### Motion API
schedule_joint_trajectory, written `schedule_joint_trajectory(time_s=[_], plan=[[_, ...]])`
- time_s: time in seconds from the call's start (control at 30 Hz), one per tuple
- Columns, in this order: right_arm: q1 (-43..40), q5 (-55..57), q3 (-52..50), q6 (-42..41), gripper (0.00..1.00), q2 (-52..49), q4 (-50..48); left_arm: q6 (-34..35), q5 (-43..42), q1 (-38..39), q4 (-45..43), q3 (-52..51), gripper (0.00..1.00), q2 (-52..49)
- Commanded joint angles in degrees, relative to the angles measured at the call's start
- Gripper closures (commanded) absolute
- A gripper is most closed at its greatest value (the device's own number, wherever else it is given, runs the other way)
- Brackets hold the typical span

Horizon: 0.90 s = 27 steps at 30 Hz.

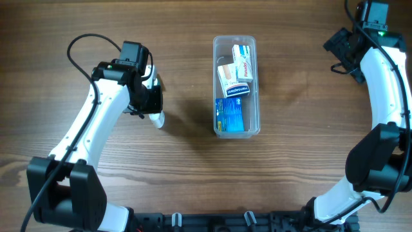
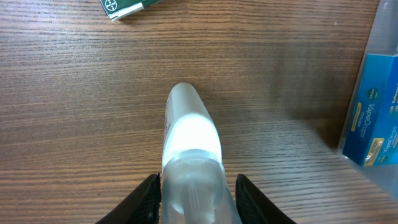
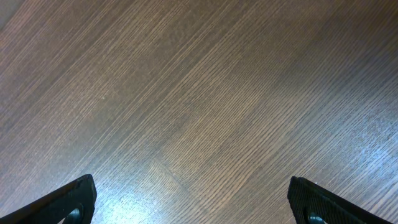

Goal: Pack container
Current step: 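Reach left gripper down over the white bottle and grasp it, then carry the white bottle into the clear container and release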

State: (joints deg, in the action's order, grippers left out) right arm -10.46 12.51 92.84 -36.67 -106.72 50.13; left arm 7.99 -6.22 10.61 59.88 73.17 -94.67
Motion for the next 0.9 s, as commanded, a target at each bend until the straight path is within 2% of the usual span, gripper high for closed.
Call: schedule_joint_trajectory(time_s=[0.0, 0.23, 0.5, 0.6, 0.73, 0.87], plan=[[-0.1, 1.0, 0.0, -0.9, 0.00, -1.0, 0.0, -0.3, 0.3, 0.3, 0.2, 0.9, 0.60, -0.2], [-0.1, 1.0, 0.0, -0.9, 0.00, -1.0, 0.0, -0.3, 0.3, 0.3, -0.2, 0.9, 0.69, -0.2], [-0.1, 1.0, 0.0, -0.9, 0.00, -1.0, 0.0, -0.2, 0.2, 0.3, 0.8, 1.6, 0.71, -0.2], [-0.1, 1.0, 0.0, -0.9, 0.00, -1.0, 0.0, -0.1, -0.6, 0.4, 3.4, 4.3, 0.75, -0.2], [-0.1, 1.0, 0.0, -0.9, 0.00, -1.0, 0.0, 0.0, -1.3, 1.5, 7.3, 11.0, 0.74, -0.1], [-0.1, 1.0, 0.0, -0.8, 0.00, -1.0, 0.0, 1.4, -6.1, 4.0, 8.5, 16.7, 0.74, -0.1]])
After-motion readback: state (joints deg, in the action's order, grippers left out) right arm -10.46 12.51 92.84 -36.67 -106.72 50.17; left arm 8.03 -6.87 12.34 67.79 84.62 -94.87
